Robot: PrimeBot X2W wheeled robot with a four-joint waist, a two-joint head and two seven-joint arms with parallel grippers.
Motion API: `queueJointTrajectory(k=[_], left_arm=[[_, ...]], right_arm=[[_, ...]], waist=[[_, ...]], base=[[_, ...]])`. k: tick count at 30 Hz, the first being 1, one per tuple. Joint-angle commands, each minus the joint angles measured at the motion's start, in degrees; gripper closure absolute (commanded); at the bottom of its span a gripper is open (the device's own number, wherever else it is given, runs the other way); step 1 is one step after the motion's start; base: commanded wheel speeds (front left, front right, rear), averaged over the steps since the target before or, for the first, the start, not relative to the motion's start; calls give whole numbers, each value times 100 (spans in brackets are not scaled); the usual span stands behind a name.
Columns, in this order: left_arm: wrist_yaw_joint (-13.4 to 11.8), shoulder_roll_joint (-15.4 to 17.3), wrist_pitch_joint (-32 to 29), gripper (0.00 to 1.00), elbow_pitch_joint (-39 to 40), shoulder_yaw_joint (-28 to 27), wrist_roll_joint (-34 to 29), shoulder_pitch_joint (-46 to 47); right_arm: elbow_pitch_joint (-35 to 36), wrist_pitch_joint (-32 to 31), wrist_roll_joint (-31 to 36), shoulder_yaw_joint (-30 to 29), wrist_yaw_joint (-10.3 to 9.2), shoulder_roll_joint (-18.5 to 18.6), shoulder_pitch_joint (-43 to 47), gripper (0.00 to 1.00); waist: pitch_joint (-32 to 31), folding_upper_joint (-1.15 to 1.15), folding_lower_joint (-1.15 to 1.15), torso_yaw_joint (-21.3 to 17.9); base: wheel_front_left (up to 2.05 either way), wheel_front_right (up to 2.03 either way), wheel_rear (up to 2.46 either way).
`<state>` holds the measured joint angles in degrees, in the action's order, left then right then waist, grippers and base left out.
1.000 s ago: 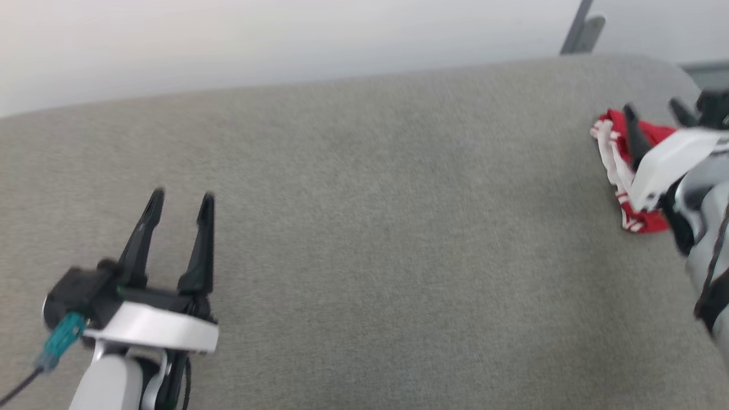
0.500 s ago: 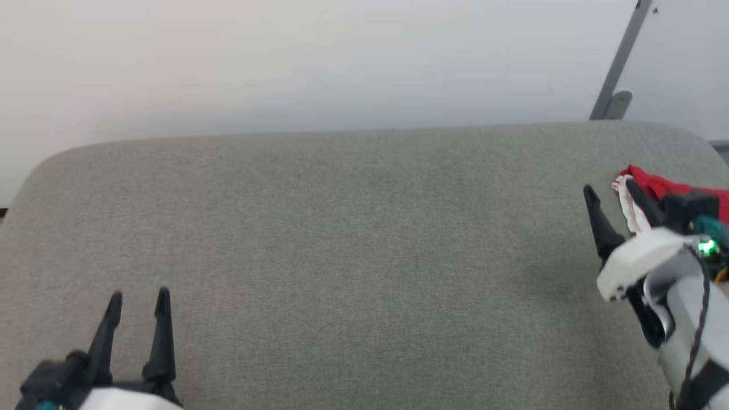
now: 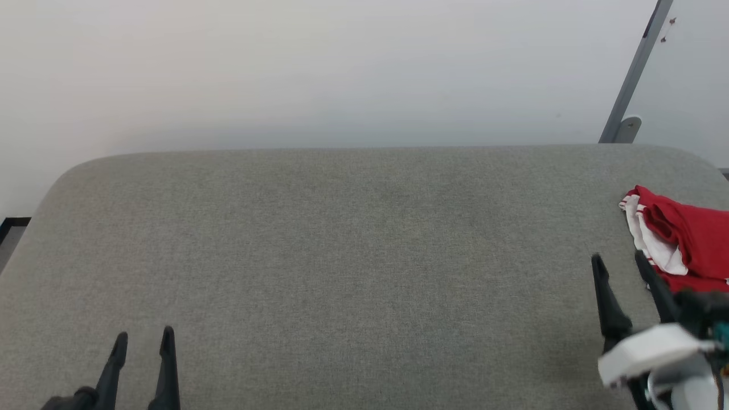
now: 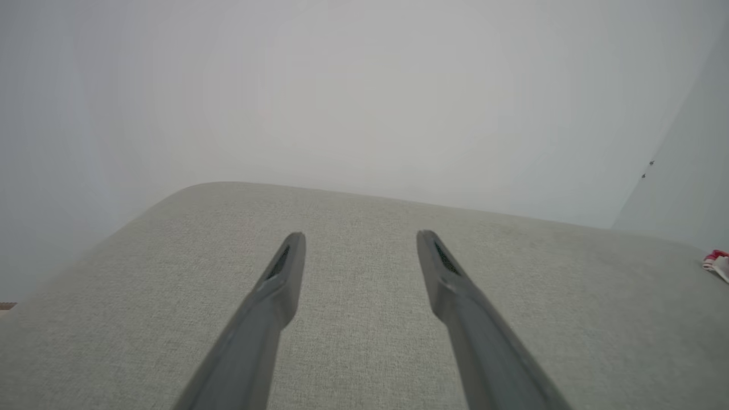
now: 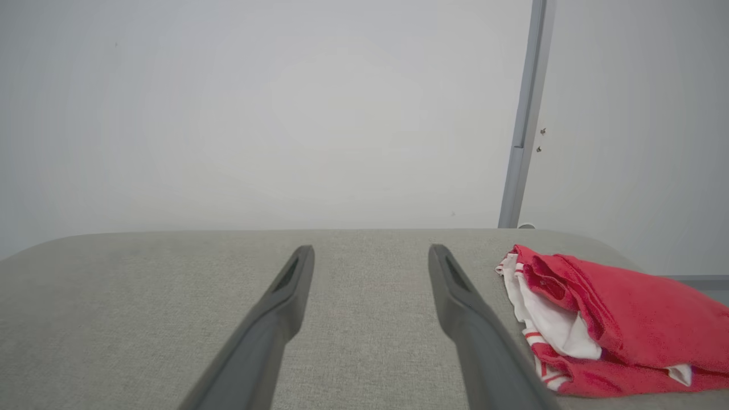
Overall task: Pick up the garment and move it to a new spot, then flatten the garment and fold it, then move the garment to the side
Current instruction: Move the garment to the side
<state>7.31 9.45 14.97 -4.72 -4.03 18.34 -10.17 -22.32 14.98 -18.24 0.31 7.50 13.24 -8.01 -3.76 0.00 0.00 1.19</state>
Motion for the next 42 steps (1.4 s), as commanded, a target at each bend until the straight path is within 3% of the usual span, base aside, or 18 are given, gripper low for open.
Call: queueJointTrajectory(k=[1,19,42], left_arm=[[15,-2,27,0,-15,1,-17,-104],[15,-89,28,0,-104,144,-129,-259],[15,-156,28,0,-100,339,-234,-148]], right_arm=[[122,18,61,-72,-2,-73,205,0],[1334,18,328,-401,-2,-687,1511,0],[1464,19,392,-475,-2,-897,1793,0]], waist=[[-19,0,0,8],[-146,0,0,44],[-161,0,0,52]], base=[[0,0,0],[0,0,0],[0,0,0]])
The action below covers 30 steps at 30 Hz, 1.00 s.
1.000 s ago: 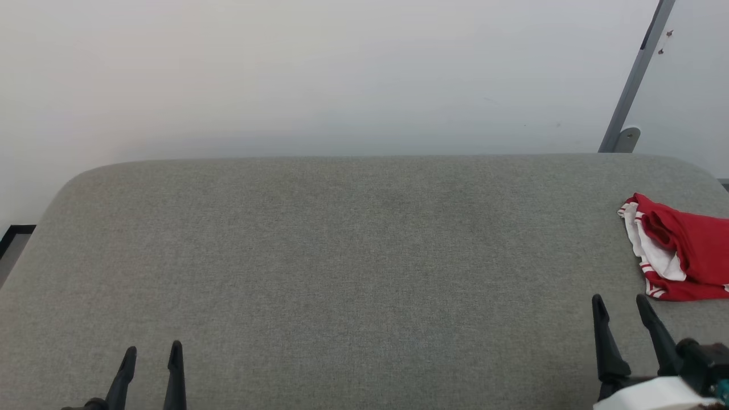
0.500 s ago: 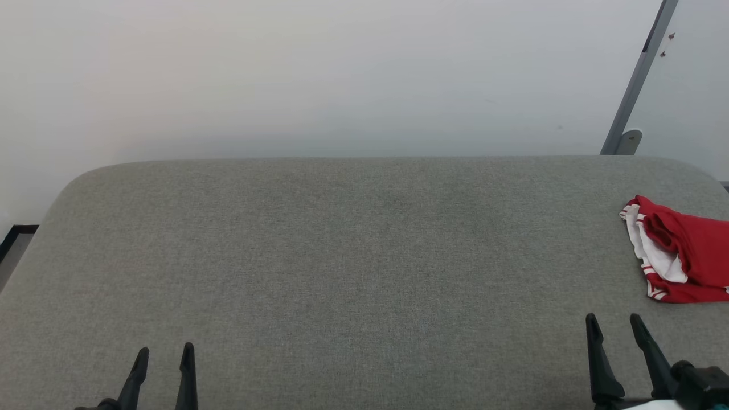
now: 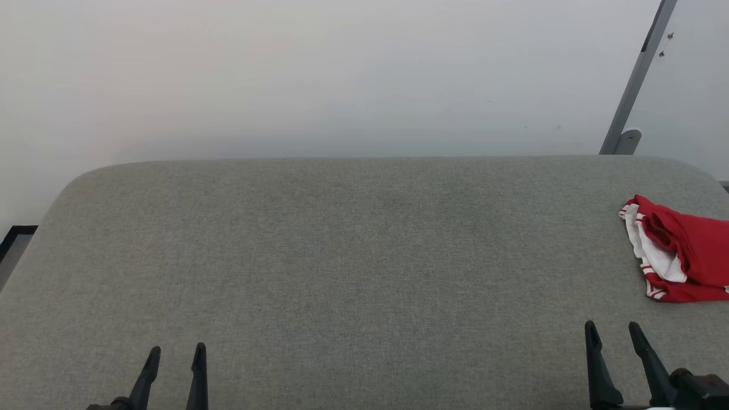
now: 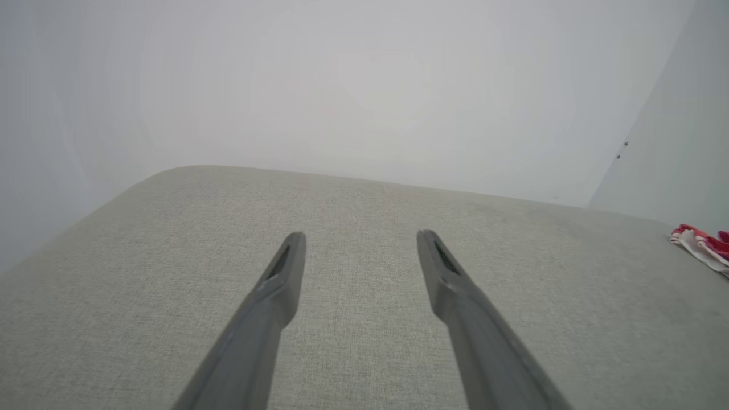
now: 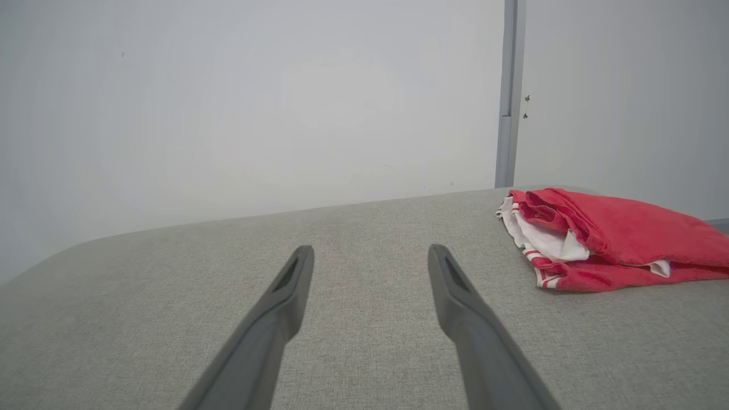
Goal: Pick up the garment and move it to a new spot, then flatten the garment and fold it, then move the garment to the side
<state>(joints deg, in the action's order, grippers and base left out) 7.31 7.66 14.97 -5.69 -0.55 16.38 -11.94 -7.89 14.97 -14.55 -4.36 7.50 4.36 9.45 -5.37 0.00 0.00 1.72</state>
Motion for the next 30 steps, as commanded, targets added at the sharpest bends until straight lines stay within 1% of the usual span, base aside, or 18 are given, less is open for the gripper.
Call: queueJointTrajectory(k=[1,3,4,7,17,30], left_arm=[[15,26,28,0,16,-26,-102,48],[15,5,28,0,17,-53,-185,61],[0,-10,-1,100,-8,-44,-186,1],[0,-73,-14,100,-168,-21,-177,-37],[3,-121,-298,100,-252,-93,894,223],[6,-177,-624,100,-352,-180,2100,520]], right_arm=[[23,21,24,-13,-2,-11,53,0],[22,21,18,-14,-2,-27,57,0],[-18,0,-3,-1,0,-13,5,100],[-163,-11,-18,17,0,-43,57,100],[-229,-316,-1072,-30,0,-57,-183,100],[-285,-639,-2276,-59,0,-73,-434,100]], waist=[[2,0,0,2],[5,0,0,6],[5,0,0,5],[5,0,0,4],[50,0,0,-10],[107,0,0,-28]], base=[[0,0,0],[0,0,0],[0,0,0],[0,0,0],[0,0,0],[0,0,0]])
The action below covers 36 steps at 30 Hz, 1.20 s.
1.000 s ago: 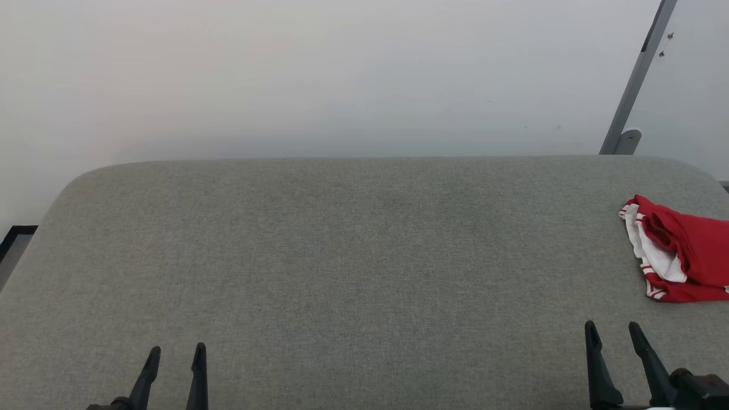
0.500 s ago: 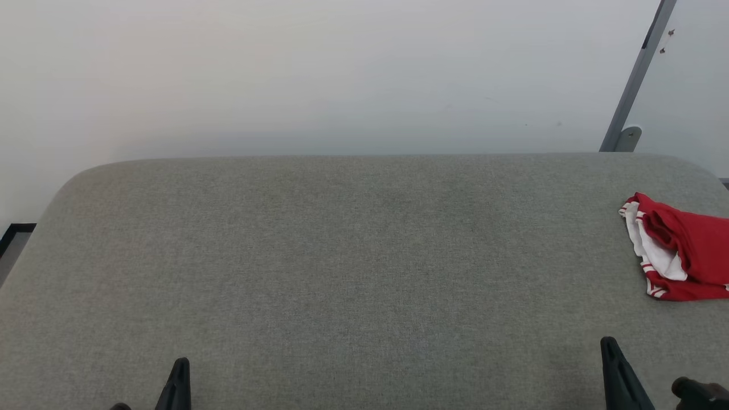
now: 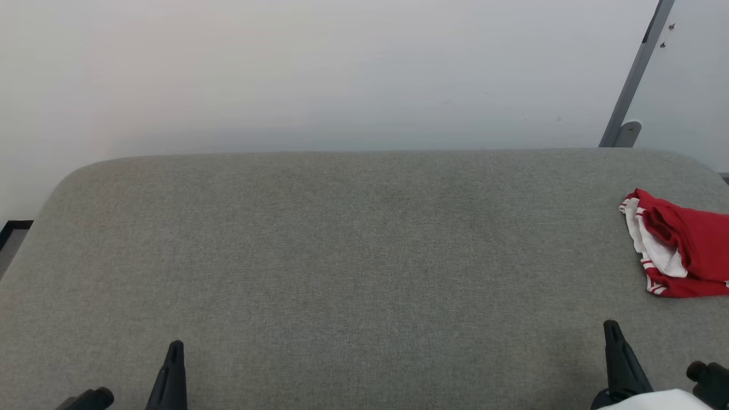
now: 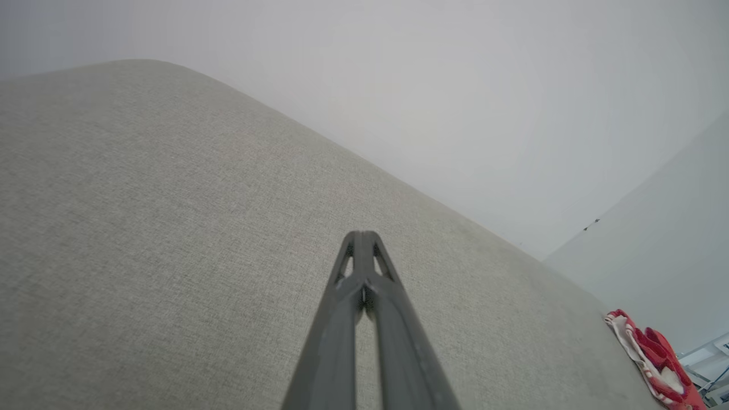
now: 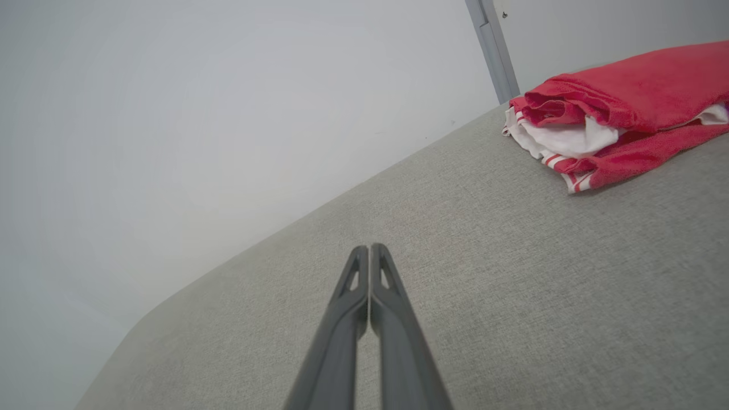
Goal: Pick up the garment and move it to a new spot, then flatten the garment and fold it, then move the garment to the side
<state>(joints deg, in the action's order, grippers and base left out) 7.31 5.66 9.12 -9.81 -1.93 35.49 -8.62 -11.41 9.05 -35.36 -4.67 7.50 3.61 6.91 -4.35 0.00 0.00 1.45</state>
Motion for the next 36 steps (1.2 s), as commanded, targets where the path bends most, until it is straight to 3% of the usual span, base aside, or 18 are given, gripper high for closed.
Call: queueJointTrajectory(k=[1,36], left_arm=[[6,19,-64,100,52,-49,276,209],[15,-106,-747,100,-157,-235,2759,822]], right_arm=[[61,-70,-280,-29,0,1,-197,100],[-78,-758,-2755,-103,0,-35,-732,100]], waist=[[9,0,0,-3],[163,0,0,-52]], base=[[0,0,0],[0,0,0]])
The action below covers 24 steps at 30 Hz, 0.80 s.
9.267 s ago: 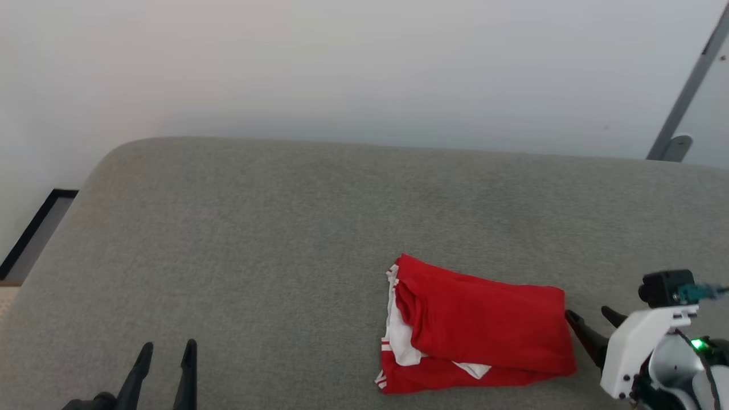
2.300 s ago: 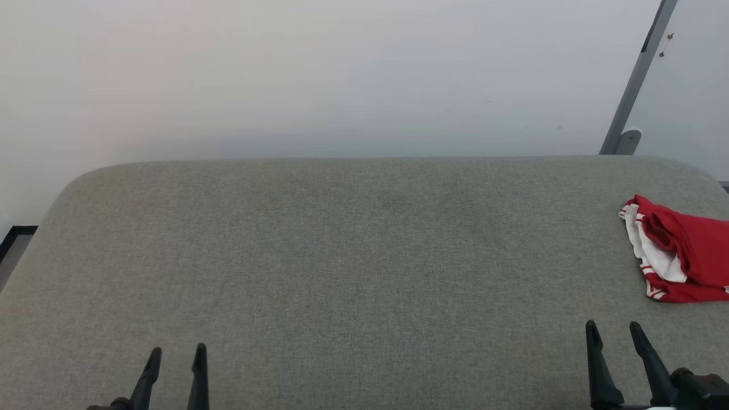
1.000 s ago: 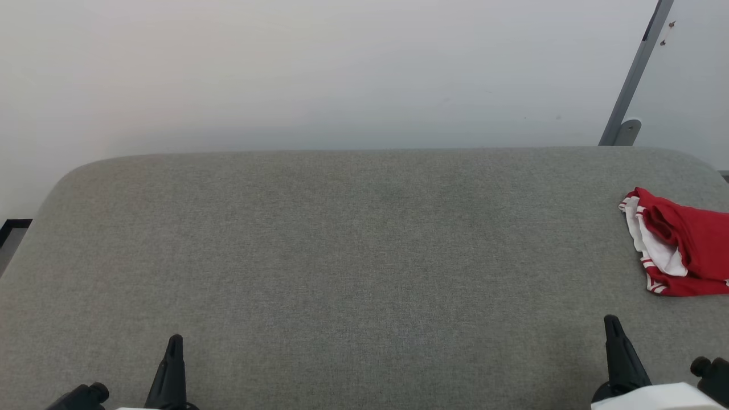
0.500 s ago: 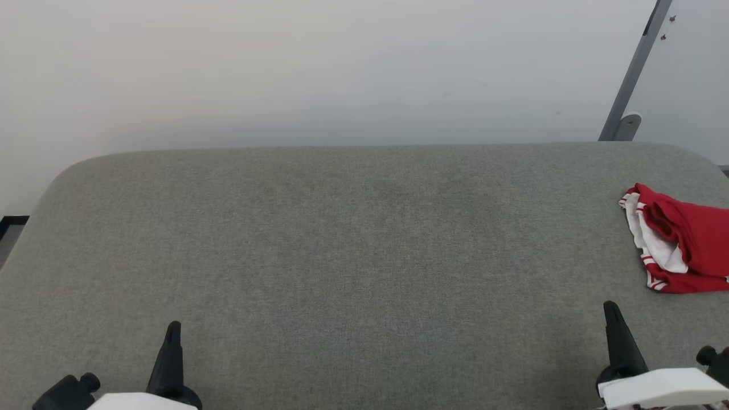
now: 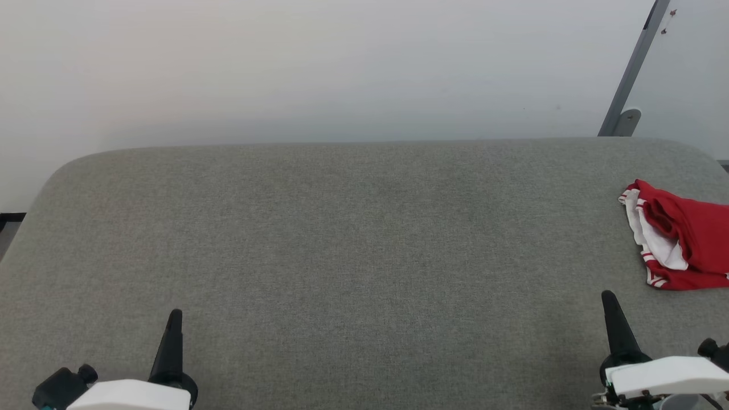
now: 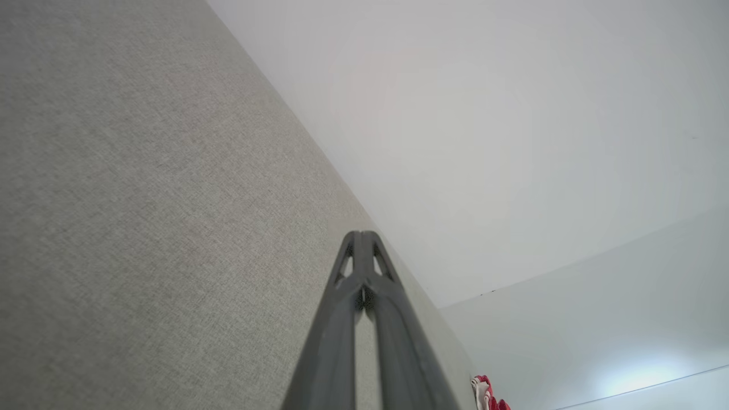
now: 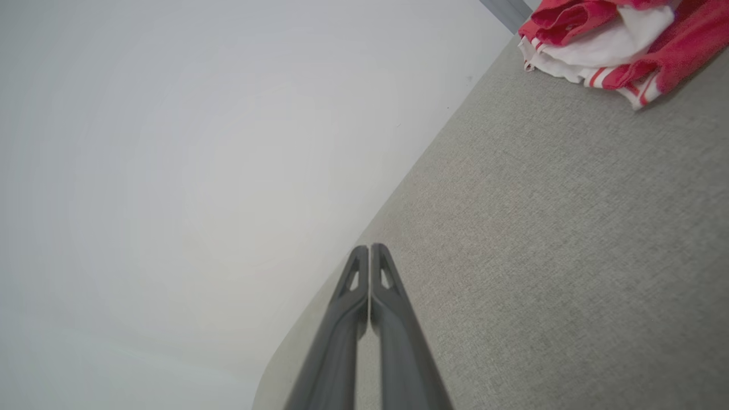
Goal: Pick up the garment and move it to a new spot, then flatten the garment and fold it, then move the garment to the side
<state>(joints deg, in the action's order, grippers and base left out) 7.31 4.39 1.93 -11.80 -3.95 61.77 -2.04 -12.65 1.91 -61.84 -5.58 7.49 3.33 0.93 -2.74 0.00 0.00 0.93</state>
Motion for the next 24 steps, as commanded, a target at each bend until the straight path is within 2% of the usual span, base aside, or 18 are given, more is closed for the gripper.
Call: queueJointTrajectory(k=[1,24], left_arm=[[15,18,-46,100,38,-38,194,177],[21,-47,-372,100,-69,-130,1347,467]], right_arm=[[43,-57,-167,-15,1,-9,-142,100],[-31,-385,-1336,-55,1,-25,-398,100]], waist=[[7,0,0,-2],[103,0,0,-33]], base=[[0,0,0],[0,0,0]])
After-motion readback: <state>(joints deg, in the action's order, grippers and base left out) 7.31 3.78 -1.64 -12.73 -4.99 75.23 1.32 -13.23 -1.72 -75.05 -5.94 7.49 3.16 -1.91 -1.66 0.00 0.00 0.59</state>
